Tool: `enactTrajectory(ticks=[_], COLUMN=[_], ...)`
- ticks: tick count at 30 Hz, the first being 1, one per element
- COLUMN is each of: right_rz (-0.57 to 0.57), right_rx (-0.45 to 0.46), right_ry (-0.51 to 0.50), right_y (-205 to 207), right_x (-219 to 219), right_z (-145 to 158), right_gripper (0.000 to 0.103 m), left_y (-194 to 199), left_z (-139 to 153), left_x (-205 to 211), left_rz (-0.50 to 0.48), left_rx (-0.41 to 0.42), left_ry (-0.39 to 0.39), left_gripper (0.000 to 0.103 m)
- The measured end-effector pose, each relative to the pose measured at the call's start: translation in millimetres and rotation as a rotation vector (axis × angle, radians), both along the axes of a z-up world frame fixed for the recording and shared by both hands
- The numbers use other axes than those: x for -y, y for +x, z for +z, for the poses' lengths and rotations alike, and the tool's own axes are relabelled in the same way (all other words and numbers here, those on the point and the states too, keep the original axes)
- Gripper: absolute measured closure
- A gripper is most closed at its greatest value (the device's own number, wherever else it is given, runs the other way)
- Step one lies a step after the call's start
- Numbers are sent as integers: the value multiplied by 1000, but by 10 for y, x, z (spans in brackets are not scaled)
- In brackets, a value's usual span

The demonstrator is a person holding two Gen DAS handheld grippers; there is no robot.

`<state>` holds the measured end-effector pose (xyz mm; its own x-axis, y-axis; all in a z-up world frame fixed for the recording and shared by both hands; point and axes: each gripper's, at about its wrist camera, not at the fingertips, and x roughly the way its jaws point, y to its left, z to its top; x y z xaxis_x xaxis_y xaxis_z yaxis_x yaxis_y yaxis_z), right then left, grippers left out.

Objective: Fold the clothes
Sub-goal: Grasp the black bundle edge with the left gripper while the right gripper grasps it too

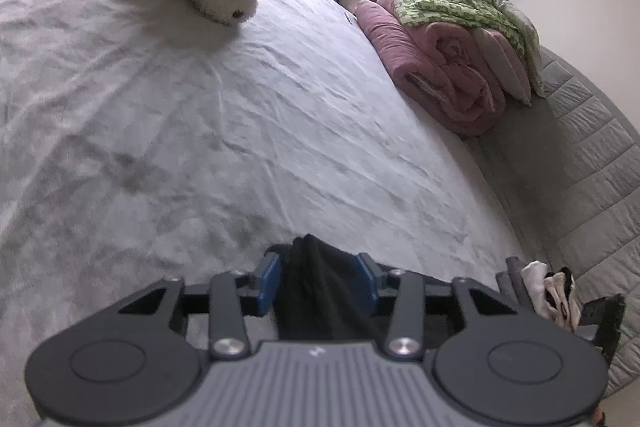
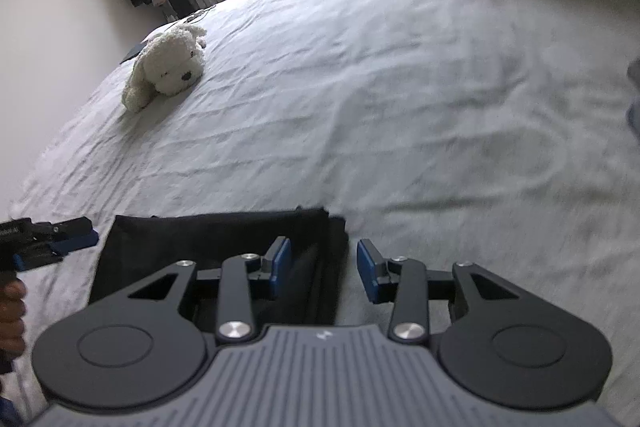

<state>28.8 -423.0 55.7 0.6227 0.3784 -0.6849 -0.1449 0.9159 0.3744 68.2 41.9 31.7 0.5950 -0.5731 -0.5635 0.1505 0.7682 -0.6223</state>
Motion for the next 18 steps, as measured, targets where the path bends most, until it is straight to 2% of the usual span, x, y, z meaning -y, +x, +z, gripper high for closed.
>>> enactTrajectory(ticks=[4, 7, 14, 18], right_rz=[12, 17, 39, 67], right_rx=[-110, -192, -244, -268], right_ry=[141, 247, 296, 324], right_y=[33, 38, -35, -89], right_x=[121, 226, 329, 348], right_z=[-67, -129, -144, -168], right_gripper=[54, 52, 52, 52], left_y=[-40, -80, -175, -200], left_z=[-59, -107, -228, -310], left_x=[1, 11, -45, -97], left_rz=[-21, -36, -70, -84], left_rx=[-42, -69, -127, -179], left_ry=[-24, -23, -31, -106], left_gripper=[54, 54, 54, 53])
